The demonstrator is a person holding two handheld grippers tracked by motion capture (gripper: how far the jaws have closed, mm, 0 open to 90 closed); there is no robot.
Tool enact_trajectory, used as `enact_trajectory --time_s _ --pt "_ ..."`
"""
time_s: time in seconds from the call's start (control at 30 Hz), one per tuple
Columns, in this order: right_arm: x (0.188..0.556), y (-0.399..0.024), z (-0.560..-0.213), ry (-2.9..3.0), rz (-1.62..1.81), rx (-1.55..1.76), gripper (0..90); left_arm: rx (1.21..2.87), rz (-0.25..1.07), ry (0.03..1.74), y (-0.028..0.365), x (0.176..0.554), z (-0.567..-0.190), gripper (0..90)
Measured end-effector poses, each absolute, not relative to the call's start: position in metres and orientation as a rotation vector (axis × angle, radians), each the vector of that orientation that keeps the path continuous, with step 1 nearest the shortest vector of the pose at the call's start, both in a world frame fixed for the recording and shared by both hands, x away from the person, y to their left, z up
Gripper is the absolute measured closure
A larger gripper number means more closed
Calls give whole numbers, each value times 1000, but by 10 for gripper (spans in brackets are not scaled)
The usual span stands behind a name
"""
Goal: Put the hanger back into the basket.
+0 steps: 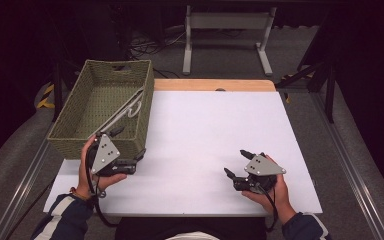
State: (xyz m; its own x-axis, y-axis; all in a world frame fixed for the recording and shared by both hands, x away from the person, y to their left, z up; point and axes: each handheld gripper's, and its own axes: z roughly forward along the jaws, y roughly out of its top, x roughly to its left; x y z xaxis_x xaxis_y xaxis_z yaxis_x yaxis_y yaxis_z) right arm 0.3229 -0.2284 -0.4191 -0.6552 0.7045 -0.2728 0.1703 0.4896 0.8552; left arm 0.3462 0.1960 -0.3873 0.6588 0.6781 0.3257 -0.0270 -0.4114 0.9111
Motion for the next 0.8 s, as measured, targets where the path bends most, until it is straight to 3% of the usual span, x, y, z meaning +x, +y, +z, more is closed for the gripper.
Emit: enact_trajectory --time_s 0.27,0.43,0.8 --pt "322 -225 -422 2119 1119 702 241 1858 745 495 193 338 -409 117" --pt "322 -224 -425 2116 1103 710 210 1864 638 574 194 337 -430 93" --pt "320 -223 -427 2091 1108 693 168 1899 628 586 193 334 -444 72"
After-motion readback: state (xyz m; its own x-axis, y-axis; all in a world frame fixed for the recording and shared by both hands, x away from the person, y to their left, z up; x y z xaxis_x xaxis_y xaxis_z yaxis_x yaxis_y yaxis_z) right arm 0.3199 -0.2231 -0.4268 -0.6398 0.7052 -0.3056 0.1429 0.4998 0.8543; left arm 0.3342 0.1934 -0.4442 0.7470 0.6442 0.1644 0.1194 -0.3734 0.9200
